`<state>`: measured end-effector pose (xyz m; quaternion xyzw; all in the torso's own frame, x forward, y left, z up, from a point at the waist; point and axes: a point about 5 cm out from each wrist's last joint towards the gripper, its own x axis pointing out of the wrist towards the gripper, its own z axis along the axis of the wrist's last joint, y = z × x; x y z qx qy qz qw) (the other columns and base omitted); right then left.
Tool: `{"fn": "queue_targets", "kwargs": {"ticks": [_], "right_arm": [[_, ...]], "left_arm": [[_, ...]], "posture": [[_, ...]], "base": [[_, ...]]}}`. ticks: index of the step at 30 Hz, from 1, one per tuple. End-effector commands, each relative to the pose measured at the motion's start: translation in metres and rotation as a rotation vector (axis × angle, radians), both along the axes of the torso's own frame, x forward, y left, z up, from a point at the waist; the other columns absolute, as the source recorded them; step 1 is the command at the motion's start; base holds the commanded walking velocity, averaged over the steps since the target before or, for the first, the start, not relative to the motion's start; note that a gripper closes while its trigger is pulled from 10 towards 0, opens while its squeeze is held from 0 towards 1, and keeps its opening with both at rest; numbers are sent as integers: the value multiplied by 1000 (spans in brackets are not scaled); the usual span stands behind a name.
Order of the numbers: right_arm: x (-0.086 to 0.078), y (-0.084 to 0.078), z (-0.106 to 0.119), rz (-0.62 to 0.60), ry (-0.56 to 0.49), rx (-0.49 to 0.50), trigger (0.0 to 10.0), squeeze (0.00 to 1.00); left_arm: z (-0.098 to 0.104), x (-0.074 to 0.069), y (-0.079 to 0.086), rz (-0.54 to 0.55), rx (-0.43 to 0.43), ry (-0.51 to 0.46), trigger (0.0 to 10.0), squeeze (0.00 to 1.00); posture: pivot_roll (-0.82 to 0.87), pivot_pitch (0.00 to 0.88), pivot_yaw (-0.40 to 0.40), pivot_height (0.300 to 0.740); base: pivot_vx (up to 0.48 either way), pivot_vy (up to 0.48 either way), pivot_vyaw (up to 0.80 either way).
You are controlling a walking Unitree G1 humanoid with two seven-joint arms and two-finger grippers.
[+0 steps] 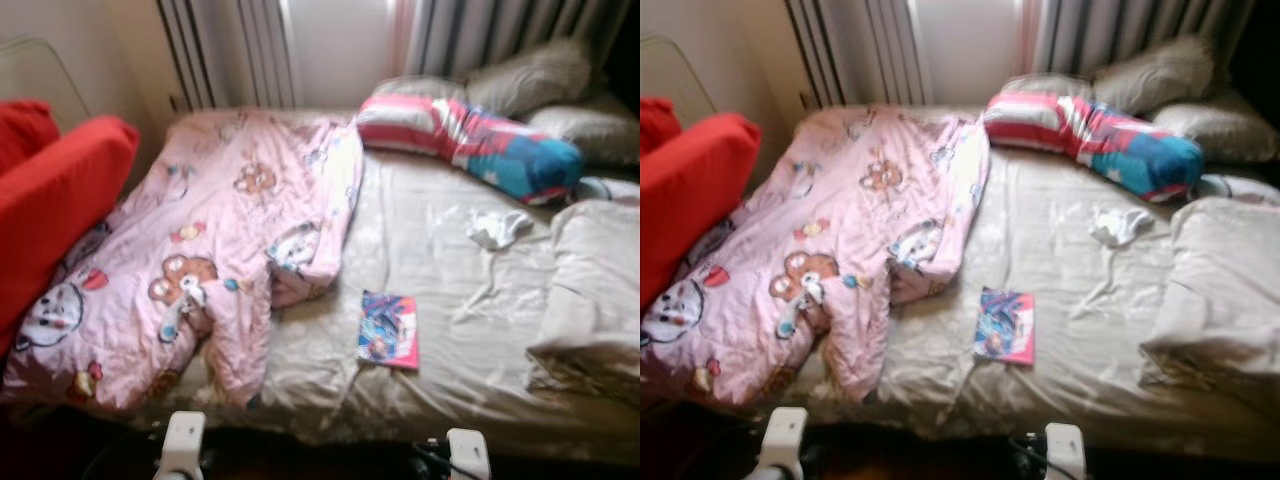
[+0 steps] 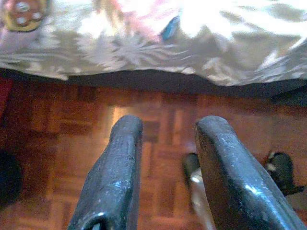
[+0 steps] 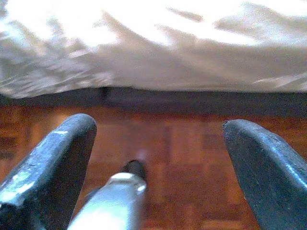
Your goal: Clean up the room
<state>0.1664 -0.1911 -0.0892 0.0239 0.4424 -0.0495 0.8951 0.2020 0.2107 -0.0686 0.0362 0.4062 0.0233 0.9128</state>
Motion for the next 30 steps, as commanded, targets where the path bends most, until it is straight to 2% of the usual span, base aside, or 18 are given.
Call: {"fn": "queue_targets", "kwargs": {"ticks": [1, 12, 22, 30], "right_arm": [[-1, 12, -2, 10, 9, 25, 10000, 0], [-3, 9, -2, 15, 11, 14, 10000, 0], [2, 10, 0, 12, -7, 17, 10000, 0], [-1, 5, -2, 0, 16, -3, 10000, 0]], "left_arm": [[-1, -6, 9, 1, 21, 23, 10000, 0], [1, -1, 7, -19, 24, 18, 10000, 0], [0, -1, 7, -17, 20, 20, 10000, 0], [-1, -3, 8, -10, 21, 29, 10000, 0]], "posture": [[-49, 0, 47, 740], [-62, 0, 51, 740], [-74, 0, 52, 740], [-86, 0, 46, 740]], "base": [[0, -330, 0], [0, -330, 0], [0, -329, 0], [0, -239, 0]]}}
